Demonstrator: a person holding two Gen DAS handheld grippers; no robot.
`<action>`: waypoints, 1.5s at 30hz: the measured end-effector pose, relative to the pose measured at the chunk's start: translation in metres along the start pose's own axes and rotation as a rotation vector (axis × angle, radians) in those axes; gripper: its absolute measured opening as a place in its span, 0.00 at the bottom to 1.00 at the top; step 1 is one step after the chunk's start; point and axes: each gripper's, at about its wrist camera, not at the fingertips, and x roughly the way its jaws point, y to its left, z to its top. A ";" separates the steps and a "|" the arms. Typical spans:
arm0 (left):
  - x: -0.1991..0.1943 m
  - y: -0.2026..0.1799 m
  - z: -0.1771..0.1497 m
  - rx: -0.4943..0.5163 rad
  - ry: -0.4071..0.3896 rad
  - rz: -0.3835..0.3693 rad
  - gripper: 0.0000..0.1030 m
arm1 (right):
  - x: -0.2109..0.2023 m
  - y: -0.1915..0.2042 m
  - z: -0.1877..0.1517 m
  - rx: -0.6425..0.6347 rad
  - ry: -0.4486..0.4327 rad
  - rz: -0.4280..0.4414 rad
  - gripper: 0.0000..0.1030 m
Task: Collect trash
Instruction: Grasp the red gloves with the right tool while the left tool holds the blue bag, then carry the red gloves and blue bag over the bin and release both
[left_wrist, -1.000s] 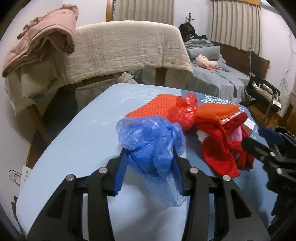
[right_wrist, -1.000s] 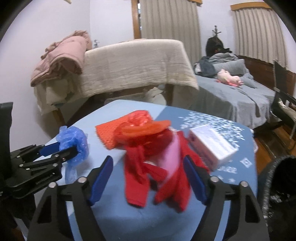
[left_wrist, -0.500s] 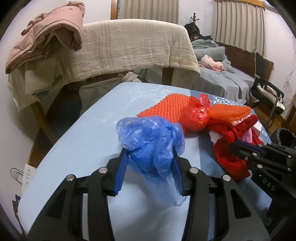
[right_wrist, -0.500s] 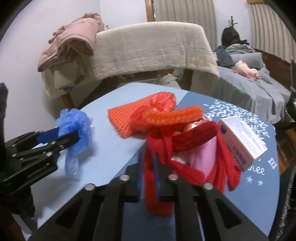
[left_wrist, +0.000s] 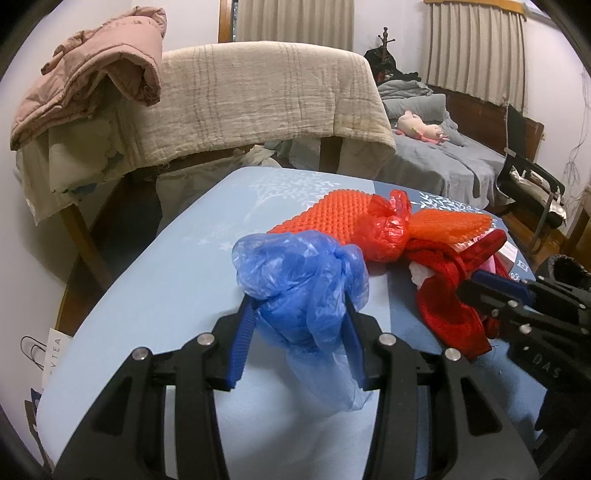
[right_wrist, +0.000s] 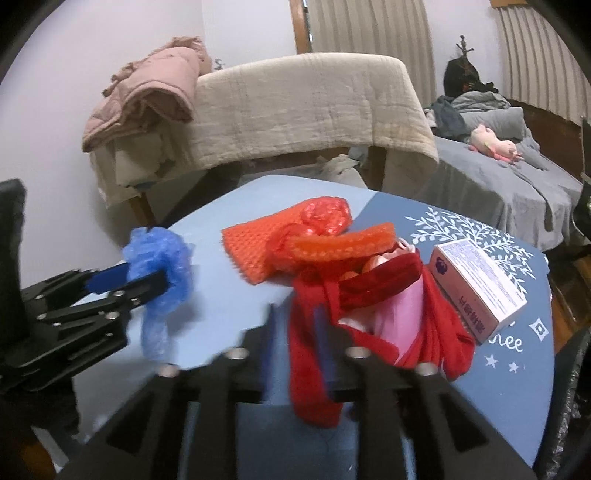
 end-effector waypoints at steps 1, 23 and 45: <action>0.001 0.001 0.000 -0.002 0.001 0.002 0.42 | 0.002 -0.001 0.000 0.003 0.003 -0.006 0.39; -0.013 -0.003 0.000 0.002 -0.006 -0.023 0.42 | -0.043 -0.016 0.000 0.084 -0.015 0.159 0.03; -0.047 -0.081 0.012 0.090 -0.049 -0.148 0.42 | -0.143 -0.063 0.000 0.141 -0.141 0.085 0.03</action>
